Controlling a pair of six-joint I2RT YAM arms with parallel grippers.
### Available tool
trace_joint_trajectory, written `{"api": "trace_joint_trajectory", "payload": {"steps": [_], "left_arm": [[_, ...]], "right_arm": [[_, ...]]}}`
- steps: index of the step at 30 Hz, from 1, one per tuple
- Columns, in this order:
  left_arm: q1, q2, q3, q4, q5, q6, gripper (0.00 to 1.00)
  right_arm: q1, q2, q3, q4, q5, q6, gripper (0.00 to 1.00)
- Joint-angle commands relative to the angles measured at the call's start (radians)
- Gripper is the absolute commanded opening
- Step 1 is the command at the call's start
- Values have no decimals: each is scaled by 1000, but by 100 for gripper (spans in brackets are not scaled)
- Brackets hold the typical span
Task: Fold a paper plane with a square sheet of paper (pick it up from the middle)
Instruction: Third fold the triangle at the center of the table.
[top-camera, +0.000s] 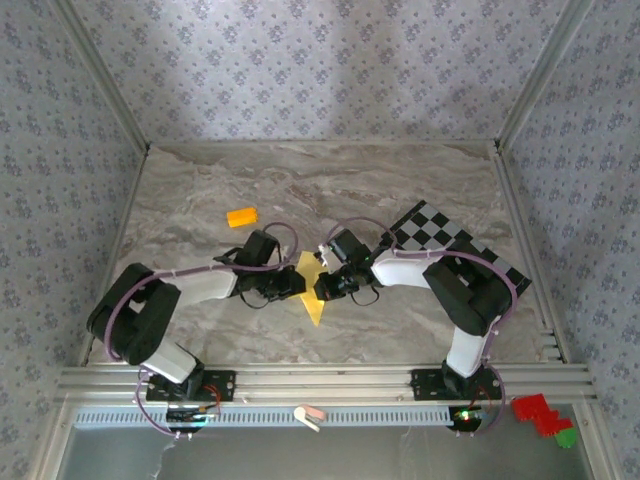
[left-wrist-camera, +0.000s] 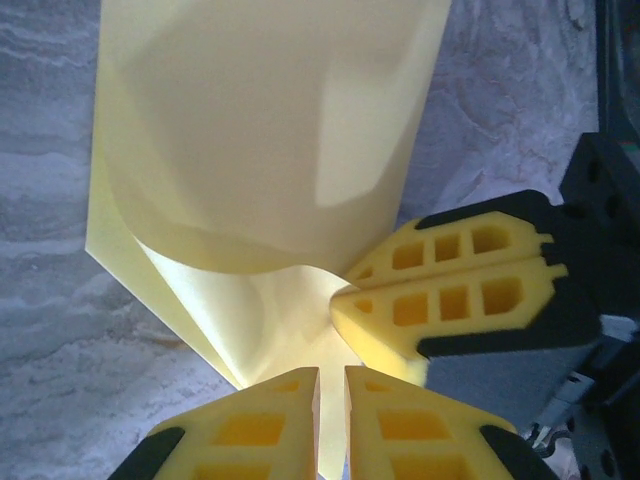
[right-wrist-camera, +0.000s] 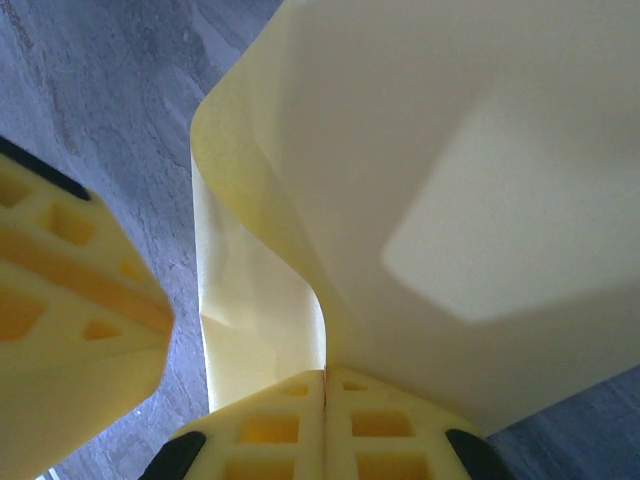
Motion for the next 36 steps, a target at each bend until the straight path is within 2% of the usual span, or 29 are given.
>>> {"api": "trace_joint_trajectory", "payload": {"steps": [1,8,17,30,36], "left_arm": [[2,41,40,21,7,34,15],[30,99,-4,19,-23,66,14],[31,-4,34,-24,-11,61,15],[76,158,64,1,-30,101,15],[83,71,65,-15,-3,97,16]], "right_arm": [[5,62,-31,-111,93,-3,1],[2,67,-29,-121,90,-14,1],[-2,75,-17,-131,85,-23,1],[-7,79,-16,-133,84,-26,1],[-8,76,-18,-135,85,-27,1]]}}
